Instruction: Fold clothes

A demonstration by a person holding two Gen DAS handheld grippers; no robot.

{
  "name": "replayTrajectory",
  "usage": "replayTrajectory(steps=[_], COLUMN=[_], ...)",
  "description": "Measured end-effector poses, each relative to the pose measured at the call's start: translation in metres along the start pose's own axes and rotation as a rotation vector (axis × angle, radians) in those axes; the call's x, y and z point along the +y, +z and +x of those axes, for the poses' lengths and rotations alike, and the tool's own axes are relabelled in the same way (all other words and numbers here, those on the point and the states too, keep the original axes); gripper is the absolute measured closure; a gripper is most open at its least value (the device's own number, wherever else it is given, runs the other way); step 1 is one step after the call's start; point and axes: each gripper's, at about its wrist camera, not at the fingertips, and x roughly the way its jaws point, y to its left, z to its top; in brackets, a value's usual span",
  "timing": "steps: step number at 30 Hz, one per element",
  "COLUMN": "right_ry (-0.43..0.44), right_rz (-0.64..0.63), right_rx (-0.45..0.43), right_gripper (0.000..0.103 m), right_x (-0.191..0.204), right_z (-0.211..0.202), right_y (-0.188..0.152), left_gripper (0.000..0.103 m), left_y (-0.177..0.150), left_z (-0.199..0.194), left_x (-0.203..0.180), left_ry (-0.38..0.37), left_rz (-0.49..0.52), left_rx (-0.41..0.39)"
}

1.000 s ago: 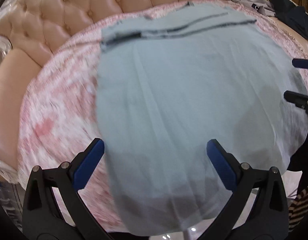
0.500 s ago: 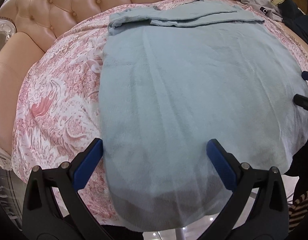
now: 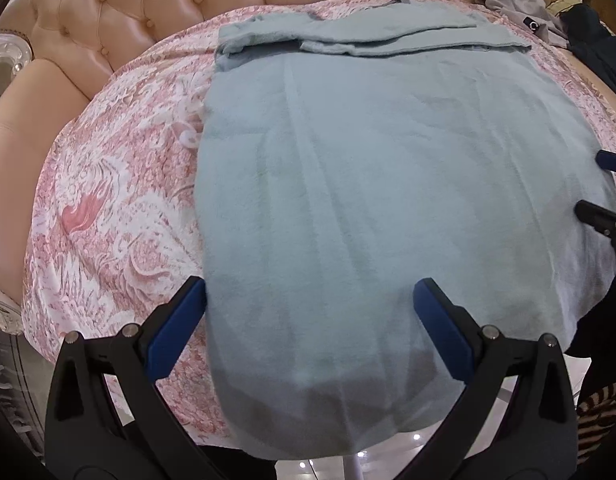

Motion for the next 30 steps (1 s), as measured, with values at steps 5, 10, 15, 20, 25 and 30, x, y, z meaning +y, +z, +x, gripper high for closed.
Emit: replayTrajectory(steps=[5,10,15,20,25,30], right_ry=[0.002,-0.009,-0.032,0.034,0.079,0.071], right_rz=[0.031,0.101,0.121,0.039,-0.076,-0.084], right_rx=[-0.017,-0.047,-0.017,-0.017,-0.003,0.012], right_gripper=[0.014,0.014,0.014,0.014,0.014,0.014], right_x=[-0.008,-0.035,-0.041,-0.001,0.041,0.041], right_z=[-0.016,-0.048,-0.052,-0.039,-0.025,-0.012], right_y=[-0.002,-0.016,-0.037,-0.035,-0.026,-0.032], left_gripper=[0.0,0.0,0.0,0.0,0.0,0.0], left_y=[-0.007,-0.026,-0.042,-0.038,-0.031,-0.033], left_z=[-0.014,-0.051,-0.047,-0.035,-0.021,-0.015], left_x=[0.017,0.059,0.055,0.002,-0.023,-0.027], left_ry=[-0.019,-0.105,-0.093,-0.148,-0.166,-0.111], left_rz=[-0.053,-0.196,-0.153,-0.012,0.07,0.137], left_rx=[-0.032,-0.099,-0.058,-0.045,-0.035,-0.043])
